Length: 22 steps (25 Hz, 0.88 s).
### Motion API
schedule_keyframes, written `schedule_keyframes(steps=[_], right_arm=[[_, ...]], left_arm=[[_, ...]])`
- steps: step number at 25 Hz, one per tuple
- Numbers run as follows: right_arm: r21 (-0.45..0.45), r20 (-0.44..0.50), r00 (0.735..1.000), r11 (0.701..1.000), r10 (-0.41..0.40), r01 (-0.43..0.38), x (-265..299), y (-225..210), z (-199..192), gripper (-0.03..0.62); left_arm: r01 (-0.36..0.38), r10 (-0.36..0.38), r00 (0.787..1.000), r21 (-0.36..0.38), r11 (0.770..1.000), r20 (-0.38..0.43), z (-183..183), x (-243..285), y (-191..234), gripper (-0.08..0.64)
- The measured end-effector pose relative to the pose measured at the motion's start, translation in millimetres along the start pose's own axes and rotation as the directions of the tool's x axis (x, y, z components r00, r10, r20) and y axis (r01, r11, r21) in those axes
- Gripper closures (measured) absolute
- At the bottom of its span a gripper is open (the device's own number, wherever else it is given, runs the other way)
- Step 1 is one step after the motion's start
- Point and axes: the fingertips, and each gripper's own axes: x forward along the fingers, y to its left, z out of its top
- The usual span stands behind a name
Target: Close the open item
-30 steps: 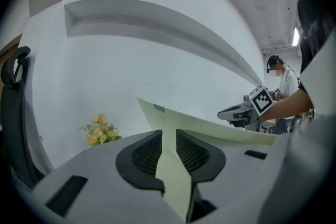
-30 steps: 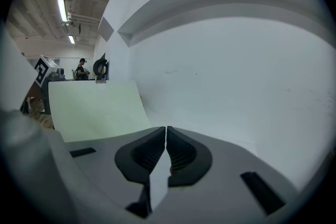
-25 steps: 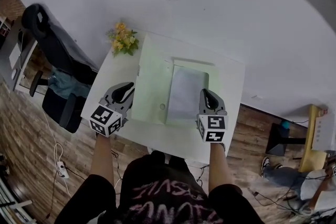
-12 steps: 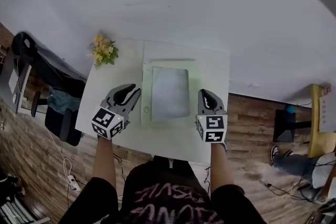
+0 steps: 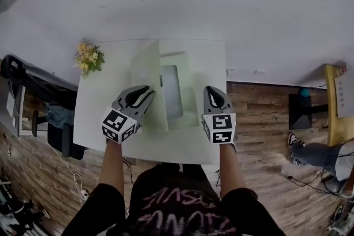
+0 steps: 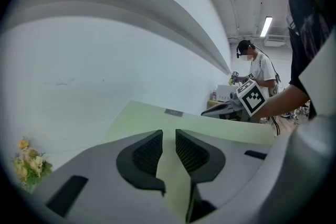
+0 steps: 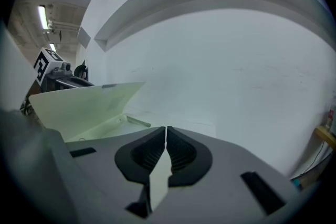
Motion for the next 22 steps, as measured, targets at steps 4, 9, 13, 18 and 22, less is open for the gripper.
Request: schedule_keyframes(steps=[4, 9, 13, 18, 22], right_arm=[[0.010, -0.010, 1.000, 1.000, -0.003, 0.003, -2, -13, -13, 0.566], [0.040, -0.023, 1.000, 0.999, -0.015, 0.016, -2, -30, -27, 0.566], [0.072, -0.044, 0.998, 0.997, -0.038, 0.041, -11, -45, -46, 0.566], [0.107, -0.073, 0.995, 0.991, -0.068, 0.076, -21, -63, -68, 0.566], [0.121, -0.086, 0.993, 0.989, -0.077, 0.088, -25, -68, -77, 0.566]], left_arm=[[0.055, -0.055, 0.997, -0.001, 0.998, -0.048, -11, 30, -24, 0.468], [0.116, -0.111, 0.986, 0.031, 0.993, -0.127, -27, 68, -43, 0.476], [0.151, -0.141, 0.971, 0.037, 0.988, -0.193, -41, 88, -57, 0.477], [0.209, -0.179, 0.936, 0.071, 0.975, -0.302, -61, 117, -76, 0.477], [0.249, -0.197, 0.899, 0.086, 0.965, -0.391, -79, 129, -86, 0.477]])
